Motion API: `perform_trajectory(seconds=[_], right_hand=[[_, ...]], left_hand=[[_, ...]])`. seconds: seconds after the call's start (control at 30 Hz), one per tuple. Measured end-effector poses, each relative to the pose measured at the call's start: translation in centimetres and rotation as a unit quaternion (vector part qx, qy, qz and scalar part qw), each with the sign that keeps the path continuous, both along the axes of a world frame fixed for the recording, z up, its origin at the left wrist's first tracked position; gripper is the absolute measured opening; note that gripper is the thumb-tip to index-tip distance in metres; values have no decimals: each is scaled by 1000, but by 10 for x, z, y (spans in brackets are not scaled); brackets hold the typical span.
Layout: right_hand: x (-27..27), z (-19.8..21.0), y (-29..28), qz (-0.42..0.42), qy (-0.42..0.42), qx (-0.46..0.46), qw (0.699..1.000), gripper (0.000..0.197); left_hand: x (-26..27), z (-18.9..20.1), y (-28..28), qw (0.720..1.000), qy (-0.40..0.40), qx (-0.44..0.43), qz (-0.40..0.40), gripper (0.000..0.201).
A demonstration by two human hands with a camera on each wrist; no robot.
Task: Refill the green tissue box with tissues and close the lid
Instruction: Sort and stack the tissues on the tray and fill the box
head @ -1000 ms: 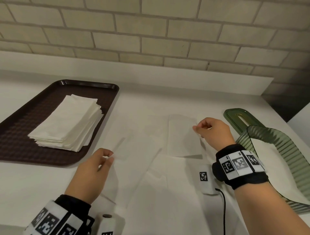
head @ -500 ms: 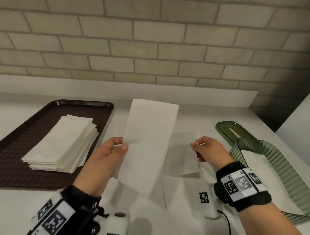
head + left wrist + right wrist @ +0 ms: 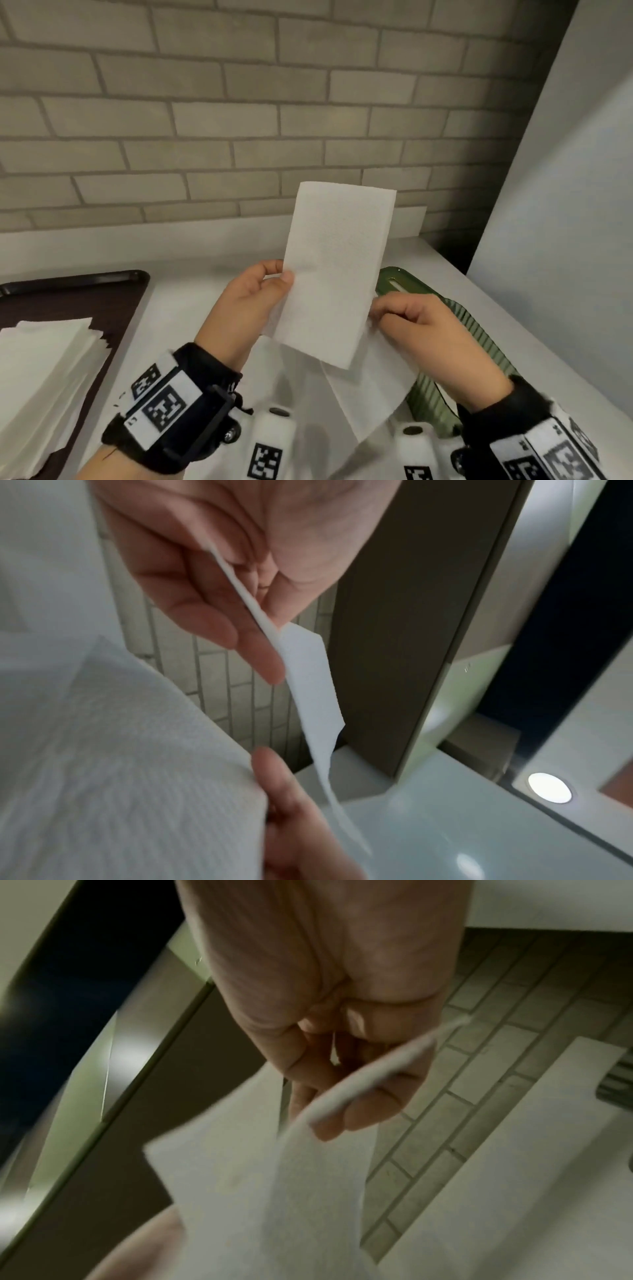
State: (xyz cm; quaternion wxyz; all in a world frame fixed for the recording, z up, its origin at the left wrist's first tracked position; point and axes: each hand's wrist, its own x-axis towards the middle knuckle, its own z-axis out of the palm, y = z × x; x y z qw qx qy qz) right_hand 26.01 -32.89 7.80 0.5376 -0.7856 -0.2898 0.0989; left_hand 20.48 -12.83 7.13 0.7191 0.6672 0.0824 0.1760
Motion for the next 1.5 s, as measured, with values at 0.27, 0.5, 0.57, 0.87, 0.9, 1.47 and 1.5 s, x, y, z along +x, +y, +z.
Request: perform_trajectory(seconds=[0.27,0.5,0.57,0.87,0.9,1.47,1.5], right_hand=[[-19,20,-76,14,74,16,997,13],[-17,29,-153,-21,21,-16,999,31],[-15,30,-171,-43,-2,-20,999,37],[-4,39,-239,-237,2,172,956,20],[-1,41,-243,-253,-2,182,950,24],[69,38,-255,-239,-45,232,942,29],[73,37,-256,-234,-44,232,943,28]], left_hand=[[60,14,-24,985,-12,146,-89,12],[128,20,-49,882,10,419,-216,13],[143,23,-61,818,11,529,-228,14],[181,38,-112,593,-21,750,-293,28],[183,38,-119,568,-30,762,-309,29],[196,4,-187,488,49,721,-490,26],[195,2,-189,486,52,723,-488,27]])
